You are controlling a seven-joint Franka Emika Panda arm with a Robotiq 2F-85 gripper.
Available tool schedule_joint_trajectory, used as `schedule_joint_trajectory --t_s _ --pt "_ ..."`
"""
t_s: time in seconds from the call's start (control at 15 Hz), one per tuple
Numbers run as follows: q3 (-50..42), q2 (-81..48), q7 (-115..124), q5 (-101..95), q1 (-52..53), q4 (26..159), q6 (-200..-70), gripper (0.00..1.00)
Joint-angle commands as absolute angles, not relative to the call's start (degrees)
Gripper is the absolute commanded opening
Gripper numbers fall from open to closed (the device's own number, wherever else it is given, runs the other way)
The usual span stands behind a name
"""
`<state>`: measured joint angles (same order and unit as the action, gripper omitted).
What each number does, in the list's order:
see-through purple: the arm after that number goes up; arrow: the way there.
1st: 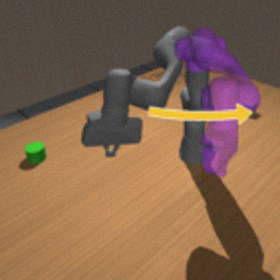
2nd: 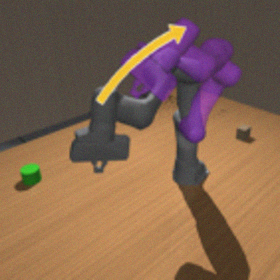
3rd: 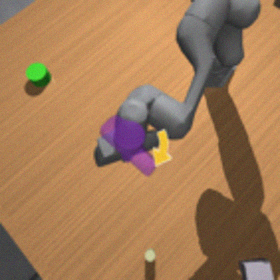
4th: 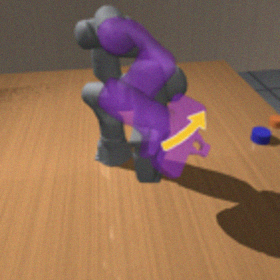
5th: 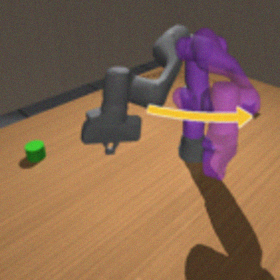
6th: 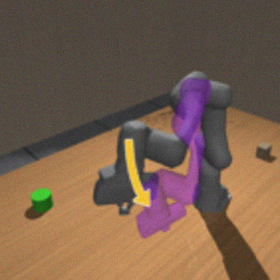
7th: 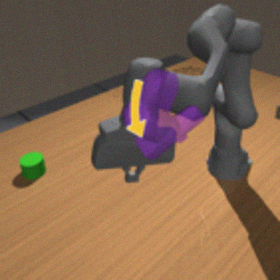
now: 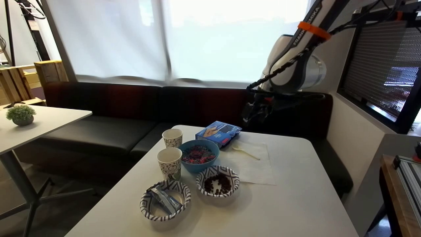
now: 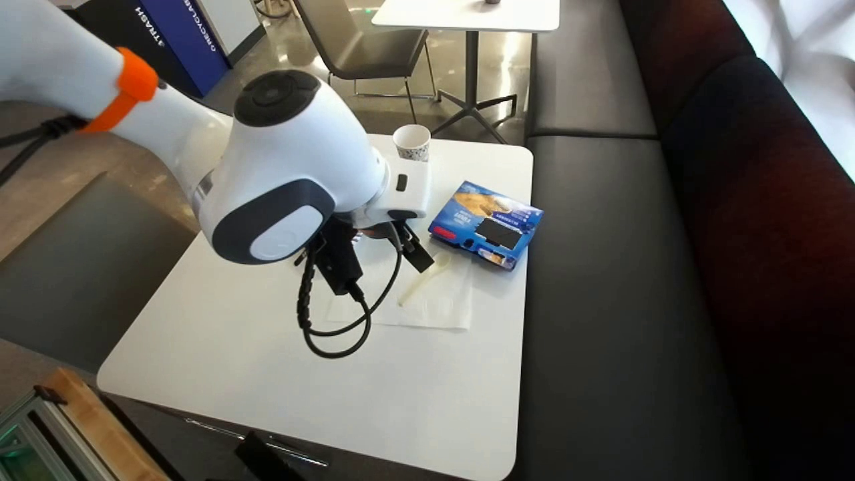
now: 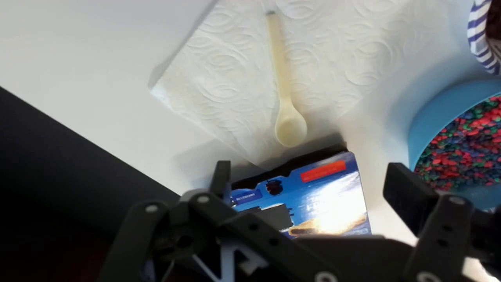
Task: Use the white spoon to place some cereal from the blue bowl into the coffee cup on the right.
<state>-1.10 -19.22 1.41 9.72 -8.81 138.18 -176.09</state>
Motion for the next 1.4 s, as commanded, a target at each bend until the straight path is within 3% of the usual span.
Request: schedule_joint_trajectory --t_s 0.0,0.53,1.0,1.33 --pt "5.9 -27.0 0.3 12.9 -13.1 136.0 -184.7 1.0" --pt "-1.8 -37.4 2.1 8.3 -8.6 130.9 -188.7 1.0" --pt "0.5 -35.2 2.6 8.1 -10.8 132.4 -187.5 1.0" --pt "0.6 -40.1 1.0 4.2 -10.5 132.7 -198.7 1.0"
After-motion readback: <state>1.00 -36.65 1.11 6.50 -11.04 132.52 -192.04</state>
